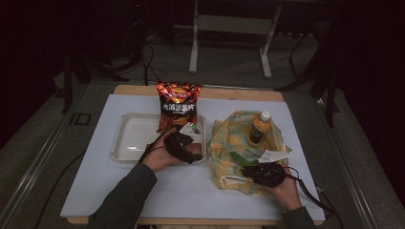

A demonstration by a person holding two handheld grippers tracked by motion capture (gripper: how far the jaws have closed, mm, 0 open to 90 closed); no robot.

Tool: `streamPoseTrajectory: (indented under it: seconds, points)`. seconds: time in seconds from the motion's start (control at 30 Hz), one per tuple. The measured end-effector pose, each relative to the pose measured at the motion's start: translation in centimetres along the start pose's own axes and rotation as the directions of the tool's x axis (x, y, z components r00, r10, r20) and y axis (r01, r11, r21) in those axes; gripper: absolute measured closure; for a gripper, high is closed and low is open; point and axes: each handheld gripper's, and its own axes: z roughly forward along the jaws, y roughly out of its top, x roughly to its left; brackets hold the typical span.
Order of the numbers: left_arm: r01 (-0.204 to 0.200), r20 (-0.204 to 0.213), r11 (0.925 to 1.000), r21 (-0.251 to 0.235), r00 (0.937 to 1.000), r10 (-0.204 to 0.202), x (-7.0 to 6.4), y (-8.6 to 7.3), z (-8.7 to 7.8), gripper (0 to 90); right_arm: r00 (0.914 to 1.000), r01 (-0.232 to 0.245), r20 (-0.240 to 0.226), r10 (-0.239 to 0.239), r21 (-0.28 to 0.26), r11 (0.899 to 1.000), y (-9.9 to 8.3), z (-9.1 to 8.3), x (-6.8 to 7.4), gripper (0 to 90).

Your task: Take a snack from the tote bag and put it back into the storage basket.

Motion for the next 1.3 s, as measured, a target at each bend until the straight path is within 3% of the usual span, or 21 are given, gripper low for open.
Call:
streamPoseTrajectory:
  seconds: [0.2, 0.43, 0.47, 0.57, 0.8, 1.0, 1.1, 1.23, 1.3]
  points:
    - [0.009, -0.016, 0.9996, 0.027, 0.9998, -0.008, -0.1, 0.1, 0.8, 24.7, 1.0000, 0.000, 0.000, 0.000, 0.000, 1.000, 0.0, 0.0, 0.0, 75.0]
    - [0.023, -0.011, 0.9996, 0.019, 0.9997, -0.022, -0.1, 0.1, 0.8, 23.8, 1.0000, 0.003, 0.000, -0.003, 0.002, 1.000, 0.0, 0.1, 0.0, 75.0]
    - [0.053, 0.019, 0.9984, -0.018, 0.9984, -0.053, 0.1, 0.1, 0.7, 23.7, 1.0000, 0.003, -0.001, -0.003, 0.002, 1.000, 0.0, 0.1, 0.0, 75.0]
    - [0.066, 0.031, 0.9970, -0.039, 0.9974, -0.065, 0.1, 0.0, 0.5, 23.7, 1.0000, 0.001, -0.002, -0.001, 0.000, 1.000, 0.0, 0.0, 0.0, 75.0]
    - [0.035, -0.002, 0.9978, -0.057, 0.9994, -0.035, -0.5, 0.2, 0.0, 29.7, 1.0000, 0.004, -0.003, -0.004, 0.003, 1.000, 0.0, 0.1, 0.0, 74.8]
    - [0.017, -0.021, 0.9913, -0.130, 0.9996, -0.020, -1.3, 0.6, -1.2, 39.8, 1.0000, 0.004, -0.002, -0.004, 0.000, 1.000, 0.0, 0.0, 0.0, 74.8]
    - [-0.009, -0.013, 0.9862, -0.165, 0.9999, 0.006, -2.5, 1.3, -1.6, 43.1, 1.0000, 0.003, -0.001, -0.003, -0.001, 1.000, 0.0, 0.0, 0.0, 74.8]
    - [-0.032, -0.002, 0.9836, -0.178, 0.9995, 0.032, -3.5, 1.9, -1.5, 42.9, 1.0000, 0.001, 0.000, -0.001, -0.003, 1.000, 0.0, 0.0, 0.0, 74.8]
    - [-0.075, -0.015, 0.9813, -0.177, 0.9972, 0.074, -4.6, 2.6, -1.3, 42.9, 1.0000, 0.002, 0.001, -0.002, -0.003, 1.000, 0.1, -0.1, -0.1, 74.9]
